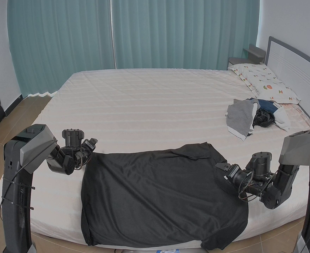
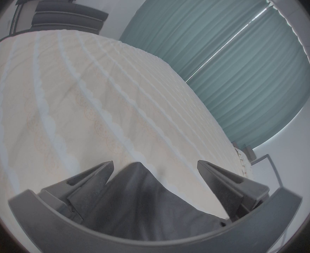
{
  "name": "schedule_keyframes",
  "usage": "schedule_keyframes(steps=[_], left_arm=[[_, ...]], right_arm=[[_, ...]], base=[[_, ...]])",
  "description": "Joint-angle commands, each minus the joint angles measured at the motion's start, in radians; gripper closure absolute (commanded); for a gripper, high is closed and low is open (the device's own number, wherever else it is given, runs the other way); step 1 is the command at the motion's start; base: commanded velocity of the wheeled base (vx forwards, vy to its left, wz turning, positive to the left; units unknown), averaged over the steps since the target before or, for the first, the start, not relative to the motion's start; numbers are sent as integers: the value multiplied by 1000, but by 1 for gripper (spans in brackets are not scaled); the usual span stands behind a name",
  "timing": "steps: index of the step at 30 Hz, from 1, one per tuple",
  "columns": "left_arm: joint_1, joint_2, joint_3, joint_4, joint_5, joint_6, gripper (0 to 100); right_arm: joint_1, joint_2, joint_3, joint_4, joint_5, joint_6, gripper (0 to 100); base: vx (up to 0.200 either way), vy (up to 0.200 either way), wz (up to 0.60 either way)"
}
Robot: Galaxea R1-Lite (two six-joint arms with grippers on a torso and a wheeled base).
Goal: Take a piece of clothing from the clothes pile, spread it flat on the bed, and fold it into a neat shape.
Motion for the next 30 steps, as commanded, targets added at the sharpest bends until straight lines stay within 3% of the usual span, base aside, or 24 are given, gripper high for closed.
schedule_keyframes(steps=[1, 4, 9, 15, 18, 22, 30], left_arm=[[23, -134, 103, -3, -82, -100, 0], [34, -139, 120, 2, -96, -112, 0], [35, -145, 144, -4, -119, -112, 0], [35, -139, 155, -4, -122, -112, 0], [32, -137, 155, -4, -122, -112, 0], [32, -137, 155, -3, -122, -112, 0], [32, -136, 153, -3, -122, -112, 0]], right_arm=[[22, -8, -296, 285, -20, -17, 0], [38, 19, -442, 422, -20, -15, 0], [52, 158, -641, 520, -63, -66, 0], [47, 207, -760, 617, -74, -92, 0], [35, 256, -830, 676, -78, -147, 0], [16, 305, -879, 689, -112, -179, 0], [13, 362, -970, 683, -115, -181, 0]], base=[[0, 0, 0], [0, 0, 0], [0, 0, 0], [0, 0, 0], [0, 0, 0], [0, 0, 0], [0, 0, 0]])
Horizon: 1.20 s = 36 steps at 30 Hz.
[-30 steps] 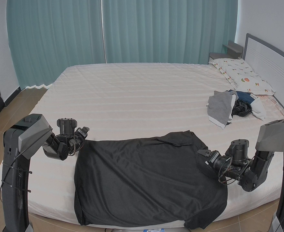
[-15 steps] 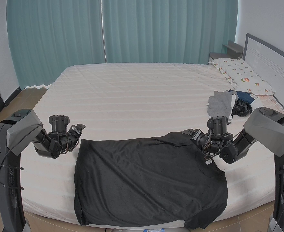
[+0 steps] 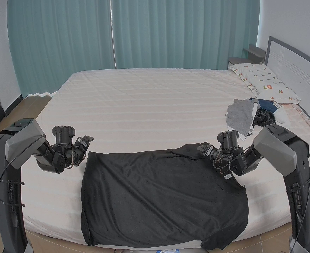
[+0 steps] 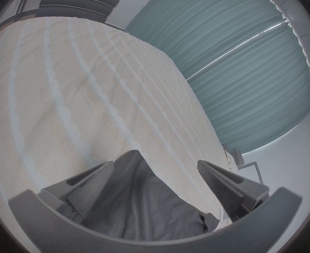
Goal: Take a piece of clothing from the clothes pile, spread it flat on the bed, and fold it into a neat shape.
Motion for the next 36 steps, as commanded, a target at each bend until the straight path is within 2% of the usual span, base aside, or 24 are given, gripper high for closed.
schedule_keyframes(steps=[1, 9, 10, 21, 24, 29, 32, 36], left_arm=[[0, -1, -1, 0, 0, 0, 0], [0, -1, -2, 2, 0, 0, 0], [0, -1, -2, 2, 0, 0, 0], [2, 0, -5, 3, 0, 0, 0], [2, 2, -5, 5, 0, 0, 0], [0, 2, -7, 5, 0, 0, 0], [0, 3, -8, 5, 0, 0, 0], [0, 5, -8, 5, 0, 0, 0]], right_arm=[[0, 64, -68, 1, -2, 0, 0], [9, 78, -136, 6, -2, 0, 0], [9, 81, -145, 5, -4, 0, 100], [-7, 53, -196, 5, -2, -1, 100], [-12, 53, -249, 12, -2, -1, 100], [-15, 96, -466, 106, -4, 9, 100], [-14, 161, -604, 120, -31, 19, 100], [-9, 216, -605, 80, -59, 17, 100]], base=[[0, 0, 0], [0, 0, 0], [0, 0, 0], [0, 0, 0], [0, 0, 0], [0, 0, 0], [0, 0, 0], [0, 0, 0]])
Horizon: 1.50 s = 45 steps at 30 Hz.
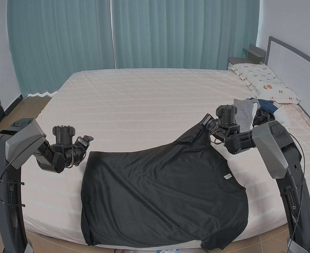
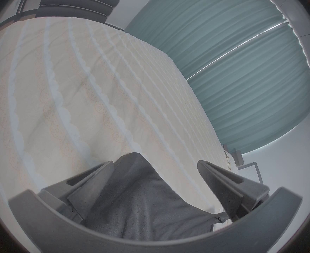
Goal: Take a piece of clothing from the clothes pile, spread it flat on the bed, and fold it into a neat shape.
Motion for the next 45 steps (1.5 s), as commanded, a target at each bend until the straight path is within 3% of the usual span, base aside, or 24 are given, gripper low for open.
schedule_keyframes(steps=[1, 16, 23, 27, 33, 34, 45], left_arm=[[-1, 4, -2, -2, 0, 0, 0], [-4, 6, 0, 1, 0, 0, 0], [-4, 6, 0, 1, 0, 0, 0], [-2, 9, -2, 1, 0, 0, 0], [-4, 11, -3, 1, 0, 0, 0], [-4, 11, -3, 1, 0, 0, 0], [-4, 12, -5, 1, 2, 1, 0]], right_arm=[[7, 115, -90, -26, -28, 3, 0], [-47, 124, -81, -27, -26, -124, 0], [-62, 87, 53, -41, 8, -261, 0], [-50, 84, 80, -70, 57, -268, 0], [-42, 144, 26, -63, 49, -268, 0], [-42, 149, 19, -61, 49, -268, 100], [-64, 195, -90, -73, 25, -264, 100]], base=[[0, 0, 0], [0, 0, 0], [0, 0, 0], [0, 0, 0], [0, 0, 0], [0, 0, 0], [0, 0, 0]])
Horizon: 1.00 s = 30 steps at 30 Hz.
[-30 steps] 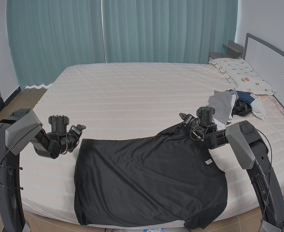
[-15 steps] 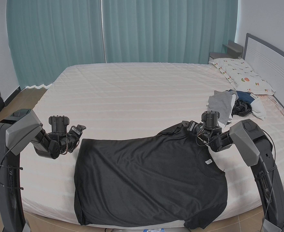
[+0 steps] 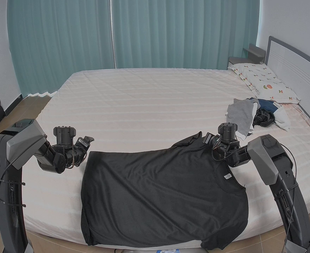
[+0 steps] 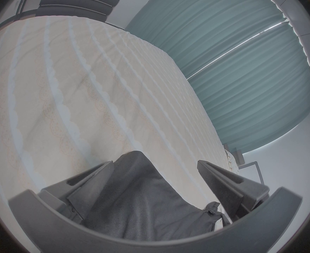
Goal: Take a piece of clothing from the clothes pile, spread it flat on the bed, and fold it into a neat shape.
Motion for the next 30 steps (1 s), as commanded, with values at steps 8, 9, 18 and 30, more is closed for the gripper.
schedule_keyframes(steps=[8, 9, 18, 30], left_arm=[[0, 4, 0, -2, 1, 0, 0], [0, 4, -2, -4, 1, 0, 0], [0, 48, -74, -2, 4, 23, 0], [-19, 121, -168, 0, 16, 98, 0]], right_arm=[[-24, 7, -51, -111, -20, 9, 100], [-27, 10, -51, -113, -21, 9, 100], [-55, 37, -51, -114, -27, 1, 100], [-37, 70, -51, -113, -61, -11, 0]], base=[[0, 0, 0], [0, 0, 0], [0, 0, 0], [0, 0, 0]])
